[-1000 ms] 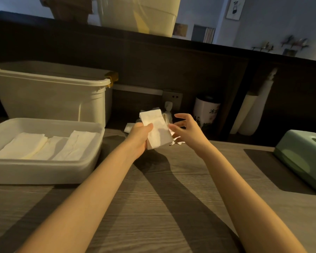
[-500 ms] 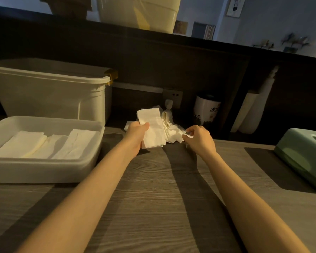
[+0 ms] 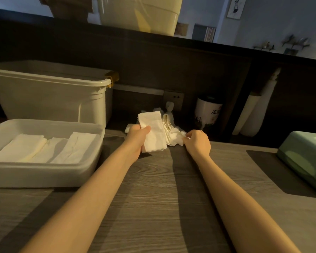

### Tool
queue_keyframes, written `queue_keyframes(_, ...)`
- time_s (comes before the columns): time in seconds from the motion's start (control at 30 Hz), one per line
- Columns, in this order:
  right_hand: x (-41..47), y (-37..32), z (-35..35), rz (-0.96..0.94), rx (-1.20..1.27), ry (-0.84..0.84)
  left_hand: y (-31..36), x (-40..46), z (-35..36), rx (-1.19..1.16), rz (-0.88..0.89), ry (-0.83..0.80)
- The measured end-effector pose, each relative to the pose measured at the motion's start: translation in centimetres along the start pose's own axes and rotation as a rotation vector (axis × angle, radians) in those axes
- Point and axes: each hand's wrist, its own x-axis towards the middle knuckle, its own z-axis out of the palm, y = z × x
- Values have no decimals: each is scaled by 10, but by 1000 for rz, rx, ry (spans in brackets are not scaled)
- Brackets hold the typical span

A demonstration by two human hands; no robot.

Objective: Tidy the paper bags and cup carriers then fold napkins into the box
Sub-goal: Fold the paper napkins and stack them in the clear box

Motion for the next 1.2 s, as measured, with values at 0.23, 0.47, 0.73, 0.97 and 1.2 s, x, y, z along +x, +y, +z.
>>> queue_keyframes(0.23, -4, -17, -28, 10, 317, 158, -2, 3, -2, -45, -17, 19)
queue_keyframes(0.47, -11, -46, -62, -81, 814, 76, -1, 9, -8, -74, -45, 36)
queue_keyframes(0.73, -23, -57, -61, -111, 1003, -263, 2, 2, -7, -260, -112, -98)
queue_keyframes(0.97, -27, -61, -56, -135, 921, -305, 9, -5, -4, -277, -107, -267)
queue_keyframes(1.2, -31, -64, -46, -166, 845, -217, 11, -4, -3, -232, -125, -334)
